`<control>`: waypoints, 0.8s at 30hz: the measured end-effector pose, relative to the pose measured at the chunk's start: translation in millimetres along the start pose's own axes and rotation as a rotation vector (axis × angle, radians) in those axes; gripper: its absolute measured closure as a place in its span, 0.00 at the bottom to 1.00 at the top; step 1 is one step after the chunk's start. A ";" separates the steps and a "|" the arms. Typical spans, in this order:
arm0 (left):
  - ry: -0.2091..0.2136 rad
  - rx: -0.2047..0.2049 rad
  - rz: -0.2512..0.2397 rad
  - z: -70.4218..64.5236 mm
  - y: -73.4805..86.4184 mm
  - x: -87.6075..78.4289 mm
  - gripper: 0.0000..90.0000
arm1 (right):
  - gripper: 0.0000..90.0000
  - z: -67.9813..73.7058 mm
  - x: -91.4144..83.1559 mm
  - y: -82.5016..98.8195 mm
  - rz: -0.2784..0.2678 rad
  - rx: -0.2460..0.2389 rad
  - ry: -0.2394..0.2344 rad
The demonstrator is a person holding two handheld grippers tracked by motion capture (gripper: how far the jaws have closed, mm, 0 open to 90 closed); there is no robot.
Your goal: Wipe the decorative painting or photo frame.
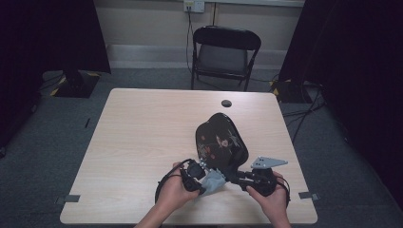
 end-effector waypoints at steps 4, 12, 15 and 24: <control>-0.009 -0.023 -0.009 7.5 2.7 -2.6 0.87 | 0.82 0.2 1.2 0.2 0.007 0.002 0.002; -0.046 -0.067 -0.013 29.8 4.7 -9.6 0.87 | 0.86 0.0 1.5 0.1 0.006 0.001 -0.005; -0.058 -0.090 -0.024 38.6 4.3 -12.6 0.87 | 0.86 -0.3 1.4 0.0 0.005 -0.001 -0.005; -0.077 -0.159 -0.048 60.8 1.3 -16.2 0.87 | 0.86 -0.5 1.3 -0.1 0.005 -0.006 -0.003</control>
Point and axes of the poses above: each handheld gripper's, and its own axes: x roughly forward along the jaws, y roughly out of its underside, z roughly to its left, the point moved 4 cm from there along x, roughly forward along the jaws, and after that the axes turned 2 degrees about -x, right-handed, at the moved point
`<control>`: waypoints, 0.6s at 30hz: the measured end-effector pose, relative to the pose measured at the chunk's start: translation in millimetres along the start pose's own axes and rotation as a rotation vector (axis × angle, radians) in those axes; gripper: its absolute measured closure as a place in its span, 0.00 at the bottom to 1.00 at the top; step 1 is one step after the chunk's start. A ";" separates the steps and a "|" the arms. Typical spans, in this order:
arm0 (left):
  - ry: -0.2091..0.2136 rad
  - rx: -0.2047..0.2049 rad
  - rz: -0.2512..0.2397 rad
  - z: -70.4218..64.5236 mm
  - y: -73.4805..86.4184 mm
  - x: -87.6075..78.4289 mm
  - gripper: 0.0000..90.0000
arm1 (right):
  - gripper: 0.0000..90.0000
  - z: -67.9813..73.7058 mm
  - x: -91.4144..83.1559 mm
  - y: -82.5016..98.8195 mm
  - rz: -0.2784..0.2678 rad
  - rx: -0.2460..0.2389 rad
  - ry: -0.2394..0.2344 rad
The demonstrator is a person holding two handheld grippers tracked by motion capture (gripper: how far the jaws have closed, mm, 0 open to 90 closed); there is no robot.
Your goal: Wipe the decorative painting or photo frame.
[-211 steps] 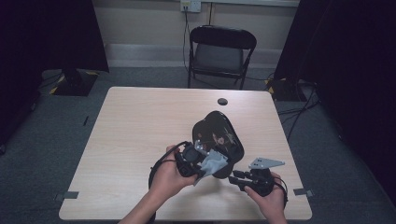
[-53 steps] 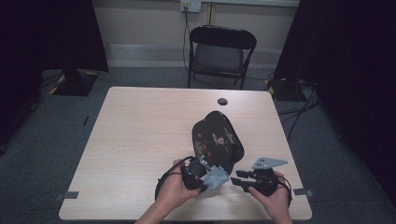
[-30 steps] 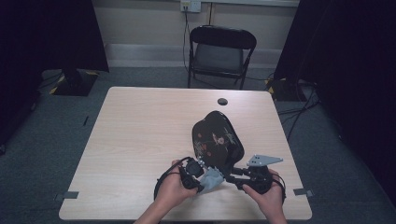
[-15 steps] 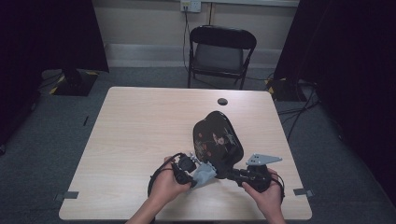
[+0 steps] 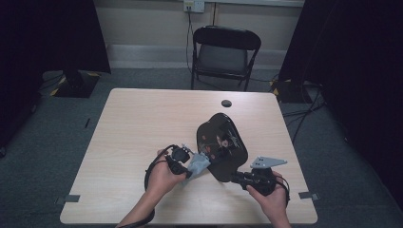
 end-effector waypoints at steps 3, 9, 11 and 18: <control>-0.004 -0.016 -0.007 4.5 -1.8 -0.1 0.87 | 0.86 -0.1 0.1 -0.2 0.000 -0.002 0.000; -0.023 -0.037 -0.008 11.8 0.4 -3.0 0.87 | 0.86 -0.1 0.3 -0.4 0.001 -0.001 0.001; -0.026 -0.040 -0.007 14.3 1.6 -3.7 0.87 | 0.86 -0.1 0.2 -0.5 0.002 -0.001 0.001; 0.018 0.011 -0.020 -5.5 8.2 -9.7 0.87 | 0.76 0.4 -6.0 -2.2 -0.020 -0.012 -0.004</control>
Point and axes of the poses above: each handheld gripper's, and its own axes: x roughly forward along the jaws, y roughly out of its underside, z roughly to its left, the point moved 4 cm from there along x, roughly forward along the jaws, and after that the axes turned 2 degrees about -x, right-handed, at the moved point
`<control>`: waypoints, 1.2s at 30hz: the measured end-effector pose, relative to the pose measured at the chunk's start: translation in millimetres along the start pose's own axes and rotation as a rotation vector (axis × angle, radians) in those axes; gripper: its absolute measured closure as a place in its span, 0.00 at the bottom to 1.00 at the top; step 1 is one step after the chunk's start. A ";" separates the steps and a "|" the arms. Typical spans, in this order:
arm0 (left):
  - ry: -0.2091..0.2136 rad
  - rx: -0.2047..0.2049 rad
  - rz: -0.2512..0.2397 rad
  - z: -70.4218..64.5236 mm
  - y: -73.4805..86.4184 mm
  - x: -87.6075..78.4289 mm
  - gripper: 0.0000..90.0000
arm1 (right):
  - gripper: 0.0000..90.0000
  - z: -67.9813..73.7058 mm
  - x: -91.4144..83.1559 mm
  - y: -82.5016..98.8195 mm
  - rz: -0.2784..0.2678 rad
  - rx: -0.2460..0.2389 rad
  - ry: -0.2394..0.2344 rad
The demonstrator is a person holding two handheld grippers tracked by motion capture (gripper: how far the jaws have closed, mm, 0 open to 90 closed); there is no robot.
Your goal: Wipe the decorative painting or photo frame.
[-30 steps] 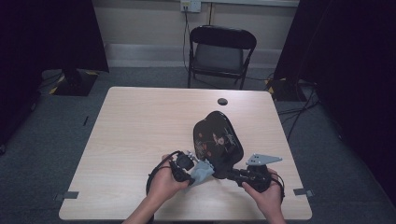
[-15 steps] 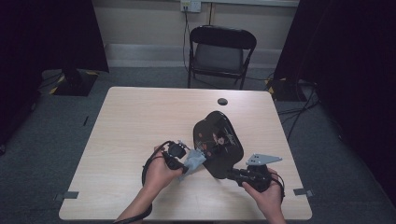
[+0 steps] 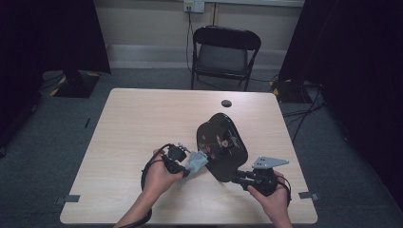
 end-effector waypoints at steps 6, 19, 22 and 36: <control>0.029 0.059 0.015 -22.2 11.9 2.0 0.87 | 0.64 -3.7 -7.8 4.2 0.003 -0.008 -0.004; 0.106 0.164 0.057 -68.8 26.1 16.9 0.87 | 0.54 -18.2 -28.5 10.3 -0.044 0.003 0.008; 0.117 0.176 0.058 -75.5 25.4 18.3 0.87 | 0.53 -21.3 -30.5 11.6 -0.049 0.014 0.019; 0.178 0.268 0.085 -110.3 8.5 33.0 0.87 | 0.53 -29.9 -35.1 15.9 -0.056 0.038 0.050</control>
Point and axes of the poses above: each handheld gripper's, and its own axes: x roughly forward along the jaws, y roughly out of its underside, z roughly to its left, the point moved 4 cm from there along x, roughly forward along the jaws, and after that the axes turned 2 degrees about -x, right-handed, at the moved point
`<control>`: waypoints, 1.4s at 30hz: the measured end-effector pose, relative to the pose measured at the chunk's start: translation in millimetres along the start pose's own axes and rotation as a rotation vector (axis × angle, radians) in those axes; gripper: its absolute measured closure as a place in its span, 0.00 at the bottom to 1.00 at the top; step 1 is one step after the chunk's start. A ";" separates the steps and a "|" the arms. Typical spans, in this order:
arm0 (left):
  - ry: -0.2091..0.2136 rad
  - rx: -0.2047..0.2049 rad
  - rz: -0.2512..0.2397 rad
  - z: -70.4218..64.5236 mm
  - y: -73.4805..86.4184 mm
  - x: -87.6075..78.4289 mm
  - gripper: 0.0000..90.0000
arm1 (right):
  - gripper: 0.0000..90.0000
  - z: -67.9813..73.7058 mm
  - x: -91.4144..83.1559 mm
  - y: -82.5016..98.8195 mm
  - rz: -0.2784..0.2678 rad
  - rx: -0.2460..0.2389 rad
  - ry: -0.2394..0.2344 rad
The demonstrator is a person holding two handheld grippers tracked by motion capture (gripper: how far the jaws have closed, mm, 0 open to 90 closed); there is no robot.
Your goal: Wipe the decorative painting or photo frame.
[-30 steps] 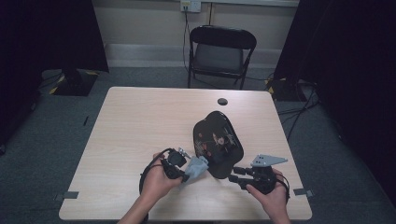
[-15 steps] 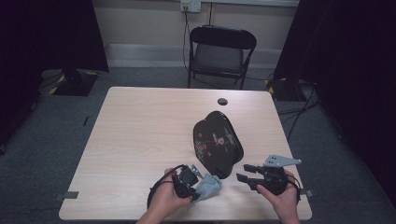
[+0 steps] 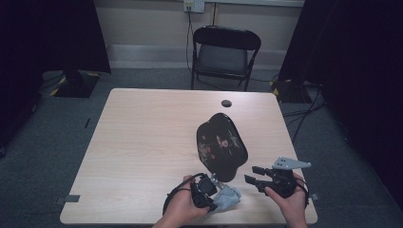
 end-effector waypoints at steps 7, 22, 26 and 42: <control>-0.039 -0.013 -0.013 9.2 -20.9 0.7 0.87 | 0.52 -1.3 -0.2 1.0 0.002 -0.003 0.007; -0.057 -0.034 -0.042 17.8 -26.6 -17.2 0.87 | 0.52 -2.2 1.9 3.7 0.018 -0.007 0.012; -0.060 -0.016 -0.047 12.9 -30.3 -26.4 0.87 | 0.52 -2.9 2.0 4.4 0.020 -0.004 0.015; -0.078 0.027 -0.041 -3.2 -51.7 -59.9 0.87 | 0.51 -12.5 -0.3 10.7 0.031 0.006 0.049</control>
Point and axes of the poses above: each handheld gripper's, and its own axes: x roughly forward along the jaws, y roughly out of its underside, z roughly to its left, the point moved 4 cm from there along x, roughly forward along the jaws, and after that the axes turned 2 degrees about -x, right-handed, at the moved point
